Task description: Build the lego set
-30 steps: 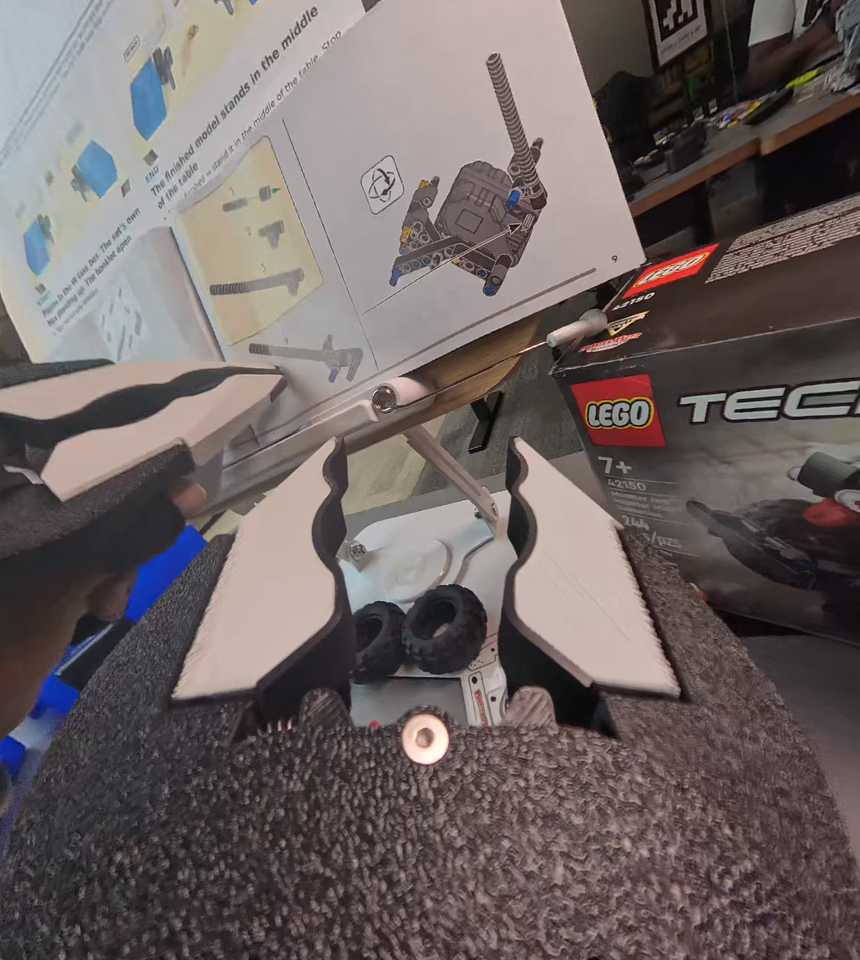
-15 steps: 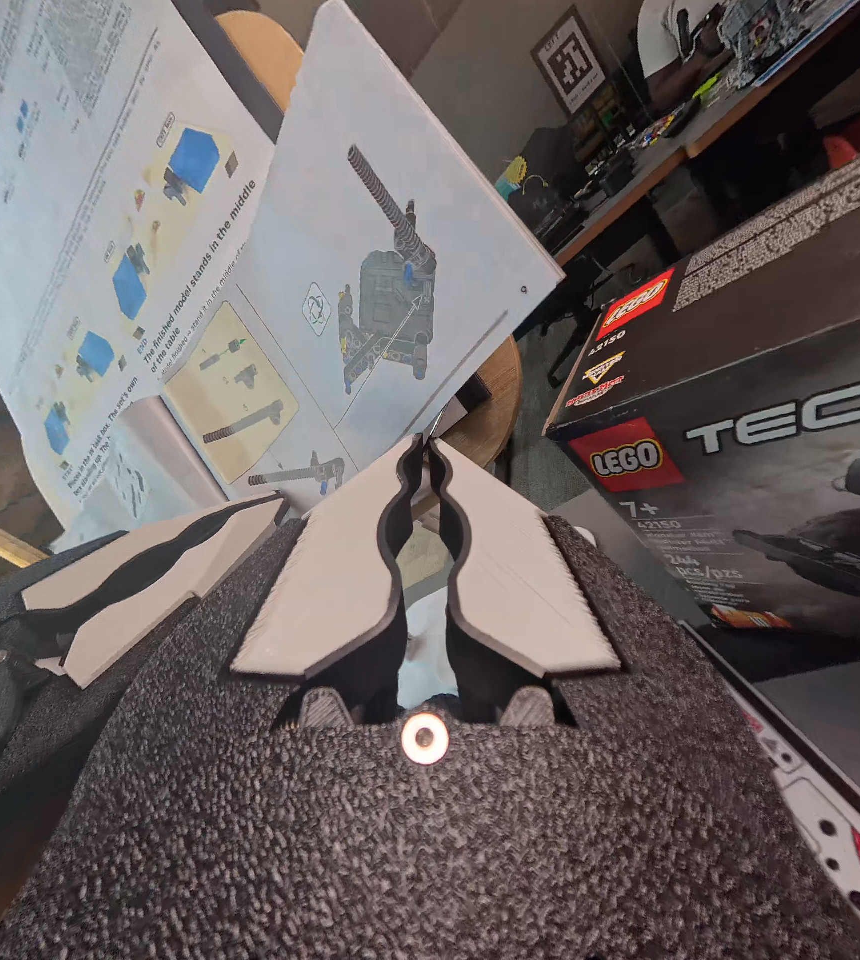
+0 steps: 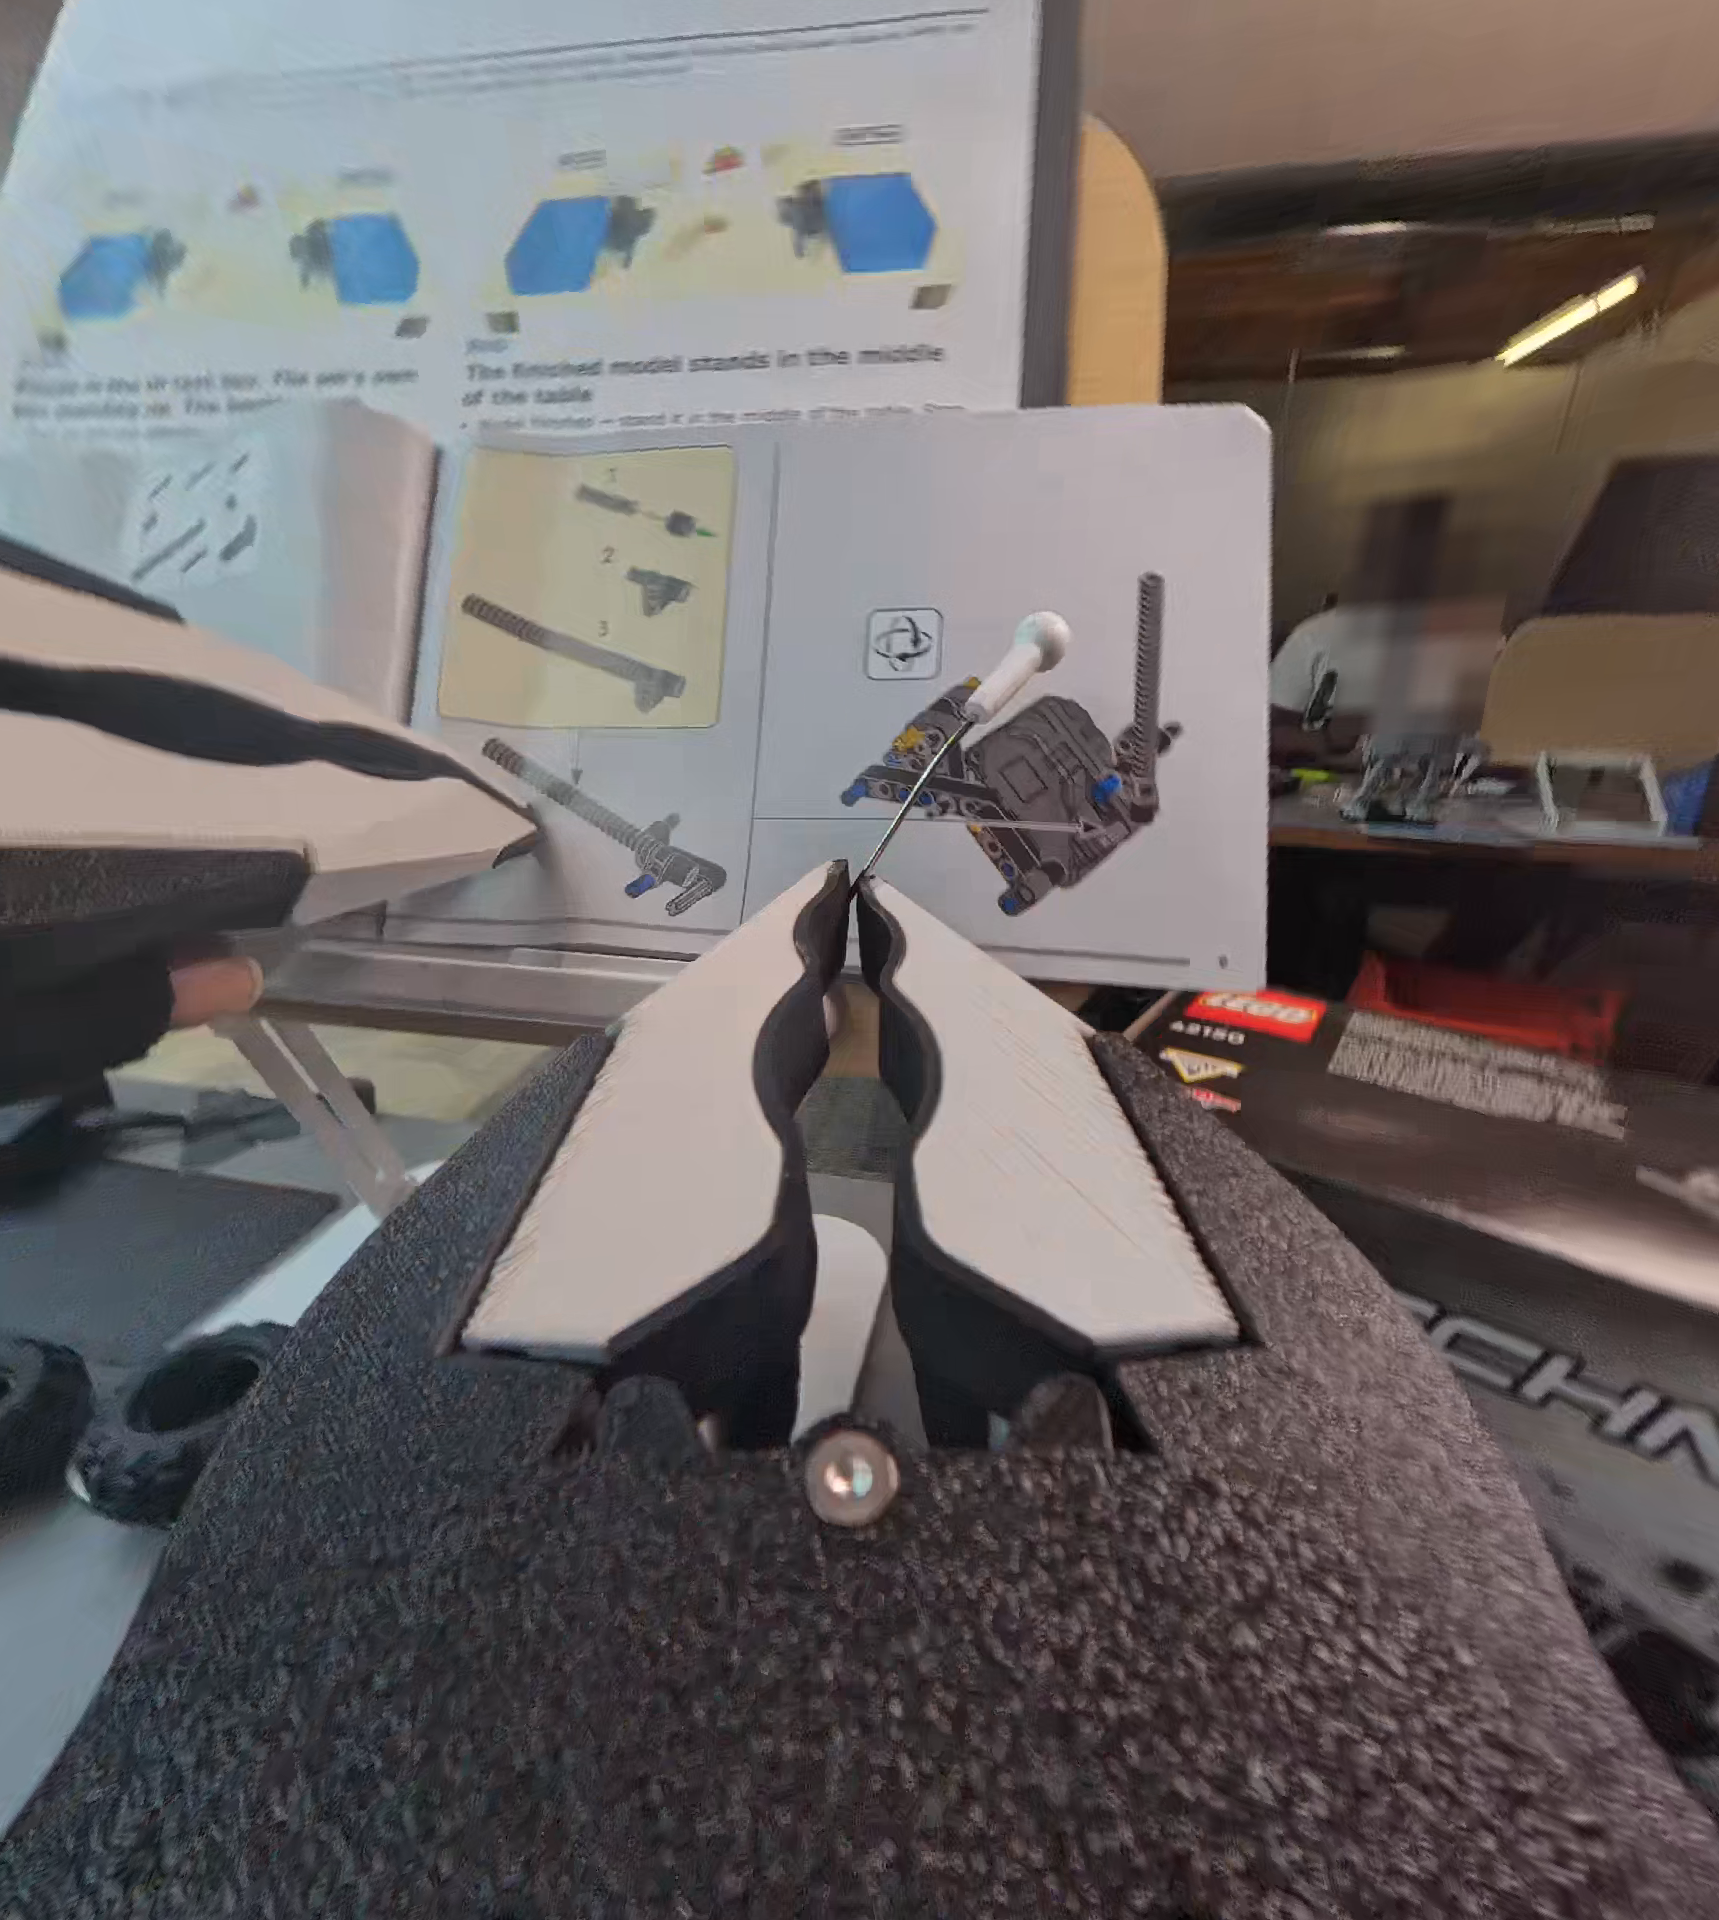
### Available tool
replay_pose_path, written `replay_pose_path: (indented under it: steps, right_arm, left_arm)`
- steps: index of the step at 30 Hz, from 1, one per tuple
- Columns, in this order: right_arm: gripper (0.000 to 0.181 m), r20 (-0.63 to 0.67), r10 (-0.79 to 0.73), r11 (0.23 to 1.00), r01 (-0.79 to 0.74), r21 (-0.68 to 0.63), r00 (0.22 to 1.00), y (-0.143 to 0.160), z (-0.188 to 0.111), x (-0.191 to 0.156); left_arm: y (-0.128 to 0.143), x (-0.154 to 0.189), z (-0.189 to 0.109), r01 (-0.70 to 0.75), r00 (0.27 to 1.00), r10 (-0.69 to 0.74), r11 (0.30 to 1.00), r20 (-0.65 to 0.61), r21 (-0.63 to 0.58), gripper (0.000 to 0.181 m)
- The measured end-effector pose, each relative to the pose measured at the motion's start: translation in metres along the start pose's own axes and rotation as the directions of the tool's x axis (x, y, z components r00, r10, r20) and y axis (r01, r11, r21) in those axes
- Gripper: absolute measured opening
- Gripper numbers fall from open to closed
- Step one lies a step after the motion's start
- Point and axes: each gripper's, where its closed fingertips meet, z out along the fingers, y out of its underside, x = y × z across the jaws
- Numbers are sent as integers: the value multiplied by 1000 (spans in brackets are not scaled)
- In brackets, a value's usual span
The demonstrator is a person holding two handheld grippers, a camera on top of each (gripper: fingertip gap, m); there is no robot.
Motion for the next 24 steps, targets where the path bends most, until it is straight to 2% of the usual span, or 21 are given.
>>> replay_pose_path:
  steps: [2, 7, 10, 16, 24]
  right_arm:
    - [1, 82, -199, 979, 202, -34, 977, -2, 7, -8]
    - [0, 195, -369, 921, 385, -51, 909, -2, 13, -24]
    - [1, 198, -299, 944, 320, -81, 933, -1, 15, -26]
    - [0, 117, -181, 979, 190, -75, 977, -1, 12, -17]
    - [1, 119, -187, 976, 198, -86, 975, -1, 14, -19]
  left_arm:
    - [0, 0, 0, 11, 1000, -11, 1000, -7, 10, 1]
    - [0, 0, 0, 11, 1000, -11, 1000, -4, 17, 1]
    - [0, 0, 0, 8, 1000, -8, 1000, -1, 20, 1]
    - [0, 0, -1, 15, 1000, -15, 1000, -1, 25, 1]
    - [0, -1, 0, 27, 1000, -27, 999, -1, 30, 1]
